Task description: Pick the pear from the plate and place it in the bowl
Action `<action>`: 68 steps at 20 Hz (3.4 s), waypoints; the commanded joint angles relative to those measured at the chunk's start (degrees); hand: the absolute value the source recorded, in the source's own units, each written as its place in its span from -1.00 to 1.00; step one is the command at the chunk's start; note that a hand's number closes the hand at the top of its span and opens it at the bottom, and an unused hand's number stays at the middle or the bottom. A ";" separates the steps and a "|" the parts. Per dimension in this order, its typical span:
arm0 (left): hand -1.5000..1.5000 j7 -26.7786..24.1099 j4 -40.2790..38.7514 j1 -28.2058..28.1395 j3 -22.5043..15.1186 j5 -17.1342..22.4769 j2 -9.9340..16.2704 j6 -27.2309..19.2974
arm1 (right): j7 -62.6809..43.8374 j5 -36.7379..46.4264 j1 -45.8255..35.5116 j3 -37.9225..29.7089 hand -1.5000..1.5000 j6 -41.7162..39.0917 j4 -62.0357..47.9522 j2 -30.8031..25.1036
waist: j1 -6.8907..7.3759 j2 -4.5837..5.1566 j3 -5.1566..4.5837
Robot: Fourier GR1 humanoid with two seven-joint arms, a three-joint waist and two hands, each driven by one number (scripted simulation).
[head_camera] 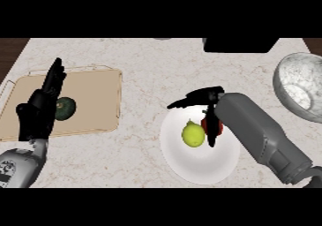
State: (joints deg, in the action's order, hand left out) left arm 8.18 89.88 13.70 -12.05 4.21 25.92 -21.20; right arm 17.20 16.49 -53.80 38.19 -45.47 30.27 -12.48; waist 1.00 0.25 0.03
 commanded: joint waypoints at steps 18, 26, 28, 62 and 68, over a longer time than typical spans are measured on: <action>0.00 0.83 -2.40 2.42 4.21 -2.33 -1.85 3.45 | 16.68 10.65 5.26 3.47 1.00 7.93 -3.34 3.51 | -0.31 0.32 0.00; 0.00 0.03 -0.96 -0.75 2.98 -5.03 -4.47 2.31 | 17.52 8.82 3.75 -1.21 1.00 8.87 -0.83 3.56 | -0.49 -0.14 -0.02; 0.00 -1.30 -2.75 -1.17 6.21 -2.70 -3.10 4.74 | 5.34 7.01 5.75 -5.16 1.00 14.11 3.49 5.12 | -1.53 -0.51 -0.07; 0.00 2.53 2.95 -3.33 7.66 -3.85 -2.11 5.60 | -62.01 21.70 23.90 -23.85 1.00 78.74 53.32 -12.06 | -2.15 -0.57 0.04; 0.00 1.18 1.18 -2.10 8.09 -3.56 -3.92 7.45 | -49.42 17.88 26.65 -32.85 1.00 82.37 45.44 -15.50 | -0.95 -0.15 0.01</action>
State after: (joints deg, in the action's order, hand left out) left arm 9.59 90.68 12.16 -4.68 -0.06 21.97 -15.39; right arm -38.72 34.51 -31.16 9.09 33.54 78.97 -25.78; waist -0.67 -0.12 0.02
